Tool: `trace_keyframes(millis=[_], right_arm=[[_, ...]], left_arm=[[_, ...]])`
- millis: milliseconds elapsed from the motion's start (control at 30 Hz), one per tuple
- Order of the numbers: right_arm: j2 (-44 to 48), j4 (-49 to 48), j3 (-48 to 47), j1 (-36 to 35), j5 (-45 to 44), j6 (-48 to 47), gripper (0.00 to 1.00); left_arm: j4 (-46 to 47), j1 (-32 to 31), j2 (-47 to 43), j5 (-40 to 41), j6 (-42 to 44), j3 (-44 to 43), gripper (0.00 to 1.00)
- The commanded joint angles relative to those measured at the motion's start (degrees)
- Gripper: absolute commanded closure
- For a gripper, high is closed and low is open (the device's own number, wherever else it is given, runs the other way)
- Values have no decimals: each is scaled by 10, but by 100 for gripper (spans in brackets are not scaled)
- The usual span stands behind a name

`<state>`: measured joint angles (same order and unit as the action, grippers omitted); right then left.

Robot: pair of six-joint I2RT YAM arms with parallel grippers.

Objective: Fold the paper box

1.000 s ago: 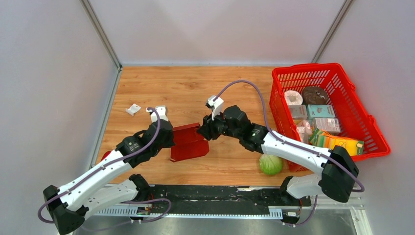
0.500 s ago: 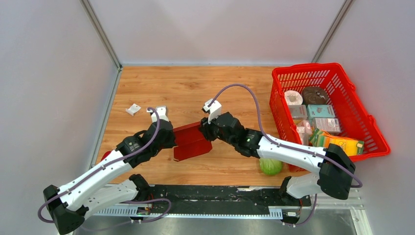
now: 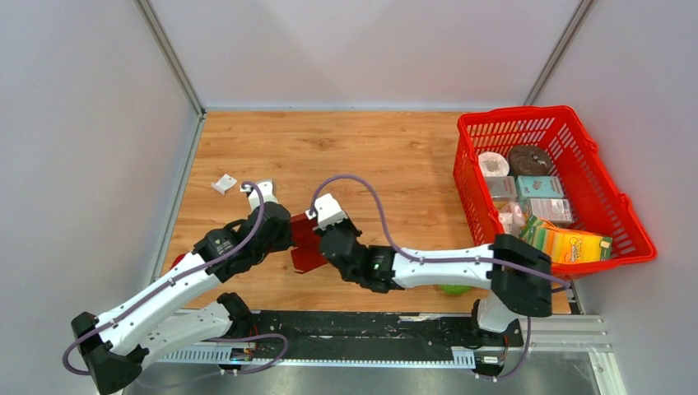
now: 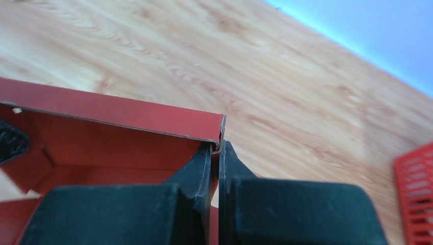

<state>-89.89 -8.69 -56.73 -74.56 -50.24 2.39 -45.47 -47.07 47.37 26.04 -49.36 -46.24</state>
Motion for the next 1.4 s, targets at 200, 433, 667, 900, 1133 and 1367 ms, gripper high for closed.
trace_keyframes(millis=[200, 433, 667, 900, 1133, 1367], right_arm=[[-66, -201, -11, -37, -201, -166, 100], [69, 49, -4, -3, 30, -3, 75], [170, 254, -42, 31, 283, 60, 33], [156, 255, -55, 59, 286, 39, 37], [96, 227, -86, 57, 257, 32, 52], [58, 215, -108, 57, 195, 47, 63]], left_arm=[[49, -1, 9, -22, -50, -40, 100], [30, -1, -21, 15, -34, -20, 100], [3, -1, -11, 50, -9, -28, 100], [-15, -1, -4, 63, 2, -39, 100], [-24, -2, -11, 63, 1, -46, 100], [-21, -2, -13, 57, -2, -43, 100]])
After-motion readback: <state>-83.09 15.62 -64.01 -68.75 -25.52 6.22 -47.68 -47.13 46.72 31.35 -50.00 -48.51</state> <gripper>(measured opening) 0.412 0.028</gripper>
